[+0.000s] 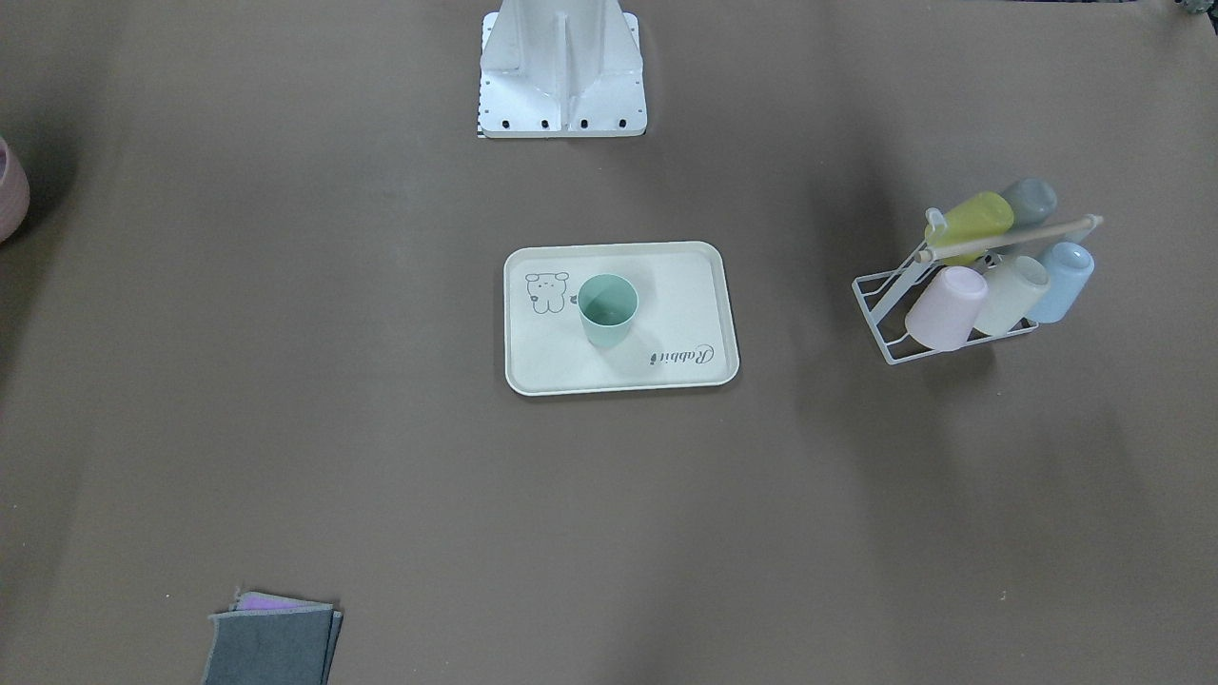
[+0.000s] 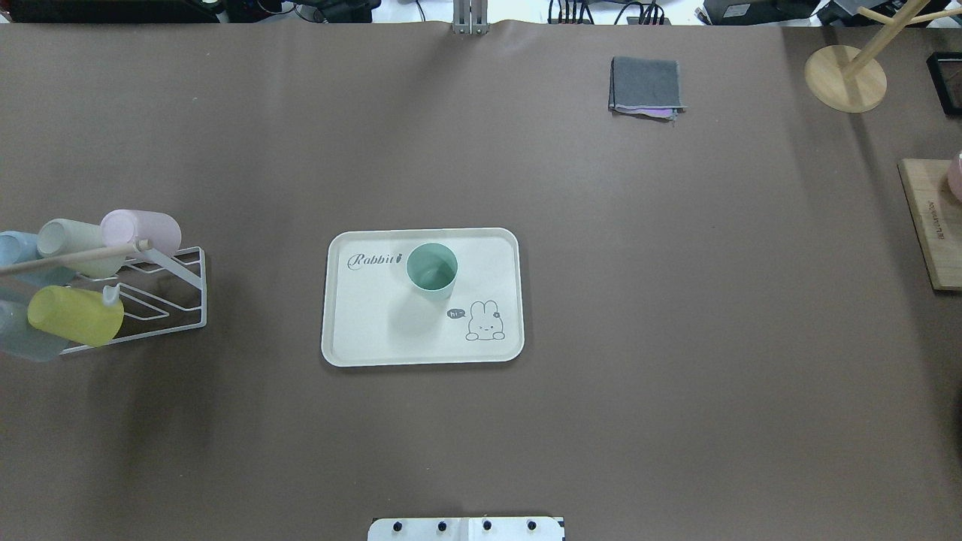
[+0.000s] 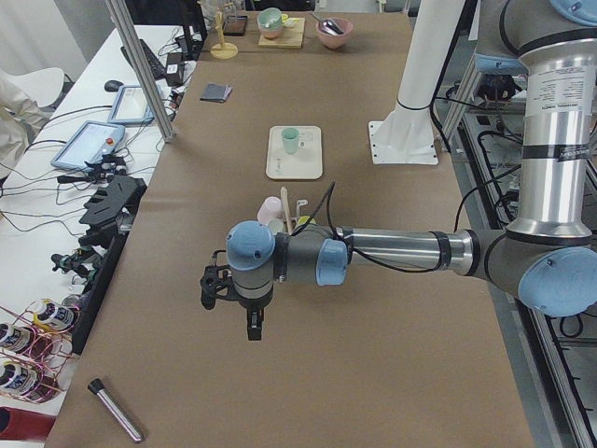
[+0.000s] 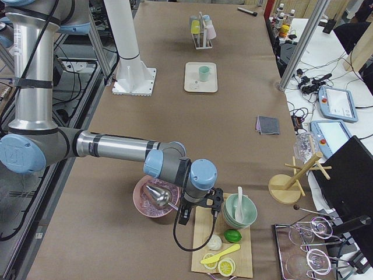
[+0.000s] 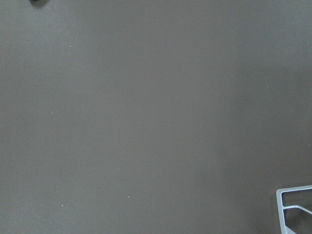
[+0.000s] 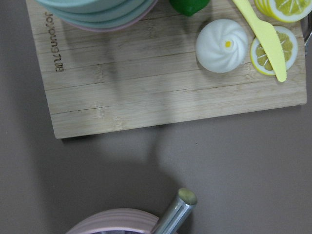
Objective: Pick up and place green cup on tray
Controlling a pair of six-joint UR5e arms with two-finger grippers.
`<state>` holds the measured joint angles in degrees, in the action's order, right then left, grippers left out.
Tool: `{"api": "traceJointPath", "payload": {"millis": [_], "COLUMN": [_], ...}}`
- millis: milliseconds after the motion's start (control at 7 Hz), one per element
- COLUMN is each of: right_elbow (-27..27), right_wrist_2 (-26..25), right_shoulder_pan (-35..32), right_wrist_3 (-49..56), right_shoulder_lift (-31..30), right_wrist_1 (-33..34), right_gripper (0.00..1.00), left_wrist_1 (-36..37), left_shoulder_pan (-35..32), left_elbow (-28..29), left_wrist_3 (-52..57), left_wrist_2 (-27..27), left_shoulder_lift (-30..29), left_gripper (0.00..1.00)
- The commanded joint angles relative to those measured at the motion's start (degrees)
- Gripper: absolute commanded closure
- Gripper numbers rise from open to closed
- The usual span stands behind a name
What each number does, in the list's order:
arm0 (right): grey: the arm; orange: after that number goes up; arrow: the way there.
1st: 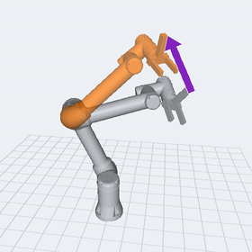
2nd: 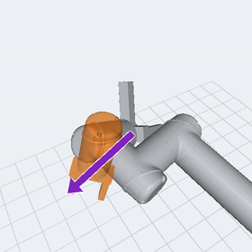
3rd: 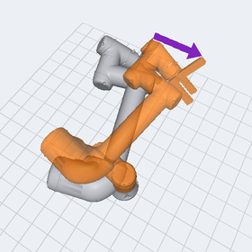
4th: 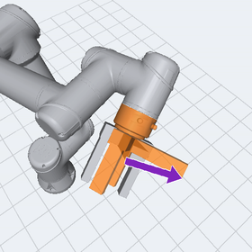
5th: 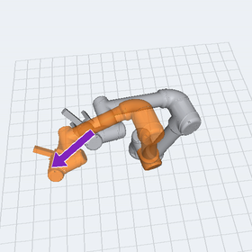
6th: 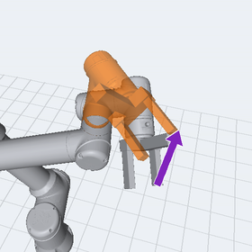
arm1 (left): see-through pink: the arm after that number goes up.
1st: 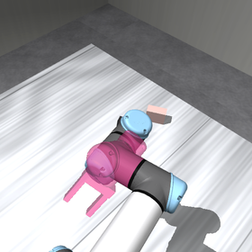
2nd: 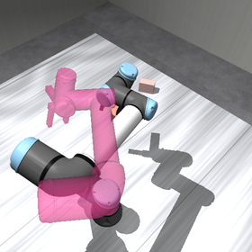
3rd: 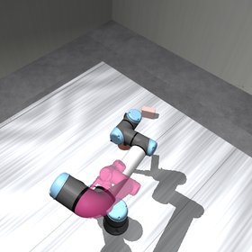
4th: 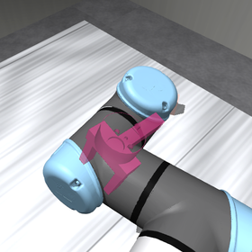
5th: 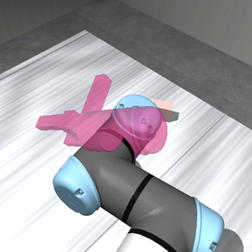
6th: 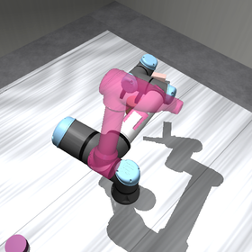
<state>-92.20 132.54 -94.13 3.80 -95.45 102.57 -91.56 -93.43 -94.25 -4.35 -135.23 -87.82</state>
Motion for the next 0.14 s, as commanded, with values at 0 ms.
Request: {"api": "traceJointPath", "payload": {"millis": [0], "right_elbow": [0.00], "right_wrist_2": [0.00], "right_shoulder_pan": [0.00], "right_wrist_3": [0.07], "right_shoulder_lift": [0.00], "right_wrist_1": [0.00], "right_gripper": [0.00], "left_wrist_1": [0.07], "left_shoulder_pan": [0.09], "left_elbow": [0.21], "left_wrist_3": [0.92], "left_wrist_2": [0.58], "left_shoulder_lift": [0.11], "left_gripper": [0.02]}}
